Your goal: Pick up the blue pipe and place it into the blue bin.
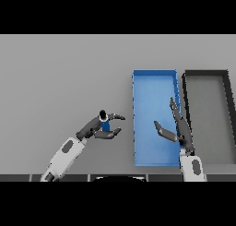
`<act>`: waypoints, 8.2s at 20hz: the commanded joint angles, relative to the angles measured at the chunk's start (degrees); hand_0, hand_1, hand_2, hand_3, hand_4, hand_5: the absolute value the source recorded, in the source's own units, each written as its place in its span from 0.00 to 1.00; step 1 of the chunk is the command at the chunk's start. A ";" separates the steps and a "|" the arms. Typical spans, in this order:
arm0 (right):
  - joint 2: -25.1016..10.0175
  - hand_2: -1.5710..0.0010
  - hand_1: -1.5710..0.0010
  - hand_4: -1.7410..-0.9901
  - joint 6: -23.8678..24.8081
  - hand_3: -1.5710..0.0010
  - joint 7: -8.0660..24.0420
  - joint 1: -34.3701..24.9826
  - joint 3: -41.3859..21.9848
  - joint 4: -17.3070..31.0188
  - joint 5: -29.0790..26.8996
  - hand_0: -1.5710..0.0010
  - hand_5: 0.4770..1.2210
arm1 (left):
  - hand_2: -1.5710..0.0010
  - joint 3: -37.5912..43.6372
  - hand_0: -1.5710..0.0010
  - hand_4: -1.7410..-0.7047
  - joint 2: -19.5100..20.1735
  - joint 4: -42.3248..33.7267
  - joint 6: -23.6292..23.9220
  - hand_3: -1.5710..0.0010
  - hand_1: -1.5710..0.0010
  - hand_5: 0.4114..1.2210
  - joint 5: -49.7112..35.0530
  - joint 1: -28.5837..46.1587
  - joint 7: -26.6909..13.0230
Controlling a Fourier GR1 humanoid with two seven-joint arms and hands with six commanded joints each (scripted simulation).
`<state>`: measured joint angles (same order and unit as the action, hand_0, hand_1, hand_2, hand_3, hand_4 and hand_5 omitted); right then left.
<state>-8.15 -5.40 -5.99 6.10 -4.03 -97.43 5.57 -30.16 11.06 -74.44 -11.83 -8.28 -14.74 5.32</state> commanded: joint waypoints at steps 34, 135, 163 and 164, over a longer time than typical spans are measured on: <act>0.88 1.00 1.00 0.72 0.63 1.00 -1.41 2.08 -0.25 -0.97 0.39 1.00 0.19 | 0.00 -3.34 0.00 0.01 -1.46 -15.68 2.03 0.08 0.00 1.00 -0.56 -2.93 -2.52; -8.89 0.00 0.00 0.32 -11.83 0.00 35.33 -59.20 13.32 23.21 -33.27 0.00 1.00 | 1.00 -3.58 1.00 0.88 4.92 -14.33 0.03 1.00 1.00 0.06 2.98 -4.47 -9.63; -33.95 0.91 0.91 0.73 9.48 0.94 40.91 -42.66 -35.41 25.31 -52.32 0.90 0.61 | 1.00 -4.48 1.00 0.88 5.10 -15.88 0.39 1.00 1.00 0.08 3.53 -3.29 -9.61; -34.55 0.93 0.92 0.73 8.95 0.96 40.94 -42.40 -35.67 24.89 -51.99 0.90 0.58 | 1.00 -4.27 1.00 0.88 5.47 -16.45 0.19 1.00 1.00 0.08 3.04 -3.08 -9.28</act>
<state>-42.71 3.55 34.95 -36.30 -39.71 -72.54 -46.42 -34.43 16.53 -90.90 -11.64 -5.24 -17.83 -3.91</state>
